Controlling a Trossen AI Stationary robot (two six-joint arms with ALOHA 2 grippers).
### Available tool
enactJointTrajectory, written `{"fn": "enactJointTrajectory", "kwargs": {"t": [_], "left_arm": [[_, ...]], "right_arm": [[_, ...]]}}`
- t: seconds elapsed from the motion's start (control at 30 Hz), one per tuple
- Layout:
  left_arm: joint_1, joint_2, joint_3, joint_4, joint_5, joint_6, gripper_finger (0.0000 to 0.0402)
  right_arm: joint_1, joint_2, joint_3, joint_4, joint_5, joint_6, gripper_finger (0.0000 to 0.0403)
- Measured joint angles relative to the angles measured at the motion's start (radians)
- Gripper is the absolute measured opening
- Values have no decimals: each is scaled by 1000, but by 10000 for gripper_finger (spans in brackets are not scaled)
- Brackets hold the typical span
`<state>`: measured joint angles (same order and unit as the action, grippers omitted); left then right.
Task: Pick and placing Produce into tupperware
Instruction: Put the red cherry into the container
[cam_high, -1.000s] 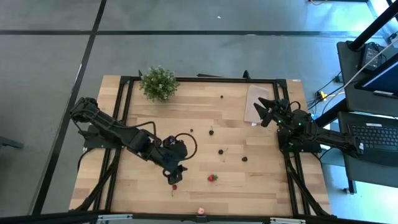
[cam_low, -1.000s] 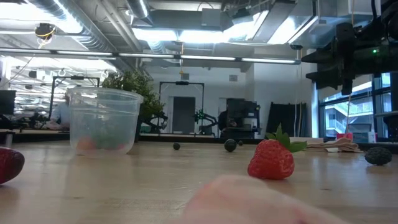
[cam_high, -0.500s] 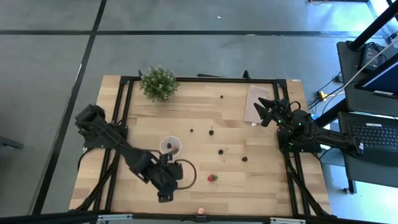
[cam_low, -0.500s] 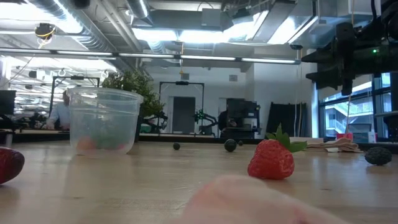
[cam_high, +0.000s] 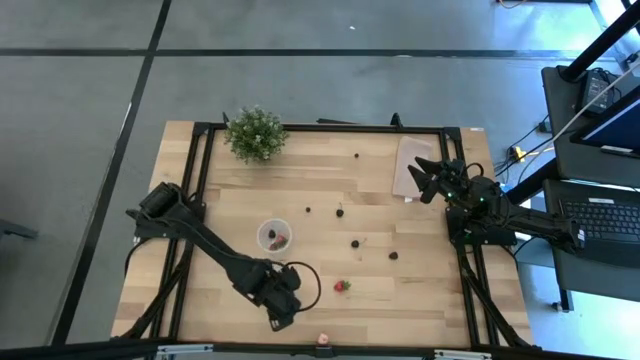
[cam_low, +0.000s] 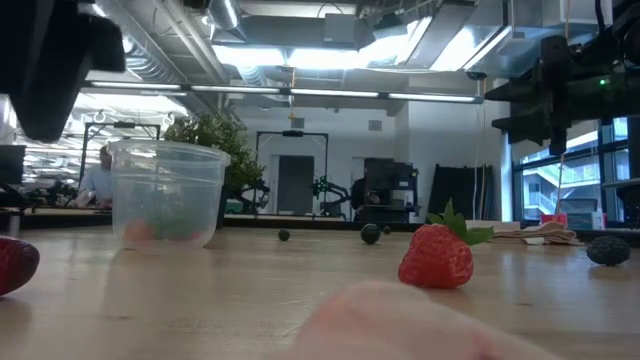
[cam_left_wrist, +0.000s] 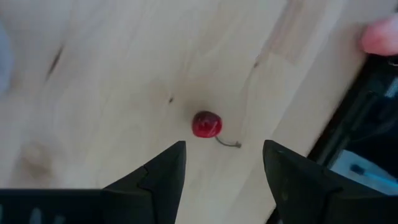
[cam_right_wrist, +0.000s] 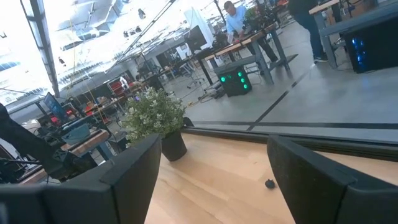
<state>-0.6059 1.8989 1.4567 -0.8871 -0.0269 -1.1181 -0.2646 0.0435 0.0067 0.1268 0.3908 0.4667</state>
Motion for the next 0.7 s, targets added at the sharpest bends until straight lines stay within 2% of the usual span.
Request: {"fn": "enactJointTrajectory", "kwargs": {"t": [0.3, 0.7], "left_arm": [[35, 25, -1, 6, 20, -210, 204], [23, 61, 1, 37, 18, -297, 204]], "right_arm": [[0, 0, 0, 0, 0, -1, 295], [0, 0, 0, 2, 0, 1, 295]]}}
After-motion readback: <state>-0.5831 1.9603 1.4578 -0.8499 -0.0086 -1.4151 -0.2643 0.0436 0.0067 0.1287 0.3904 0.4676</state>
